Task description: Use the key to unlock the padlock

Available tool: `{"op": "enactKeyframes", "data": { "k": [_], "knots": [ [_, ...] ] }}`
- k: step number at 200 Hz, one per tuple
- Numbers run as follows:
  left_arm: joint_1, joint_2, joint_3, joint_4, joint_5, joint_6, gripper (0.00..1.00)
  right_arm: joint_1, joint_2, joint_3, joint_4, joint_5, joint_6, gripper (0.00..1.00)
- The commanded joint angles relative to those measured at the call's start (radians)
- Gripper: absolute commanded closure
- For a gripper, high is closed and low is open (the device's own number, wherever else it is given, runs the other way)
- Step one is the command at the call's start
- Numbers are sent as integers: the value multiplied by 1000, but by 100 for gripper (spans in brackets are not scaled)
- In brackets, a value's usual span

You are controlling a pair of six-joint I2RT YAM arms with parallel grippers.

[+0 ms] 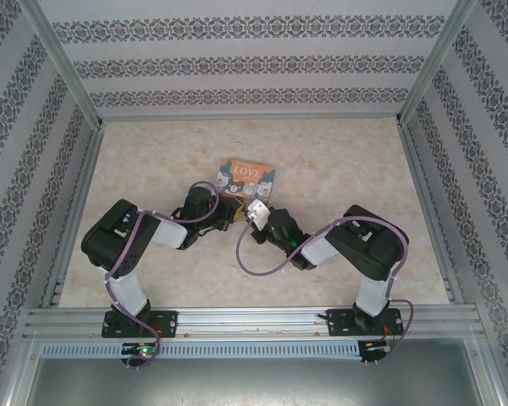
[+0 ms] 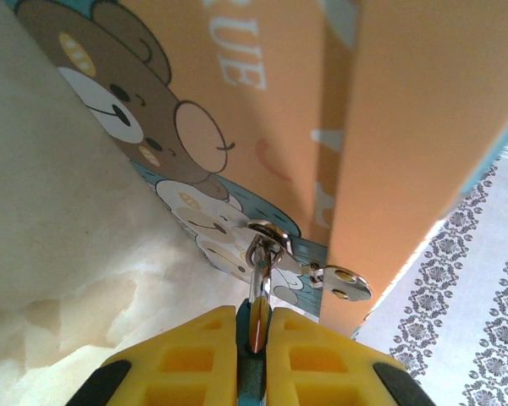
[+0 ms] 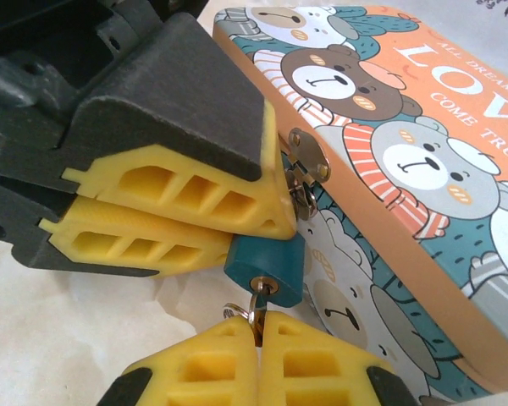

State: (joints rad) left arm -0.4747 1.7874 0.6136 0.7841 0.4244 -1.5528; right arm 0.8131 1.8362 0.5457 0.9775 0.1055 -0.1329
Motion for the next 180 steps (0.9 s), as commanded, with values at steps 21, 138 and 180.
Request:
{"op": "enactKeyframes", "data": {
  "k": [21, 138, 180],
  "knots": [
    [-8, -8, 21, -25, 94, 44, 82, 15, 21, -16, 132, 26, 84, 100],
    [64, -415, 17, -475, -90, 385, 56, -42, -8, -159, 305, -67, 370, 100],
    [68, -630, 51, -681, -254, 595, 52, -66, -5, -248, 406, -90, 523, 100]
  ]
}}
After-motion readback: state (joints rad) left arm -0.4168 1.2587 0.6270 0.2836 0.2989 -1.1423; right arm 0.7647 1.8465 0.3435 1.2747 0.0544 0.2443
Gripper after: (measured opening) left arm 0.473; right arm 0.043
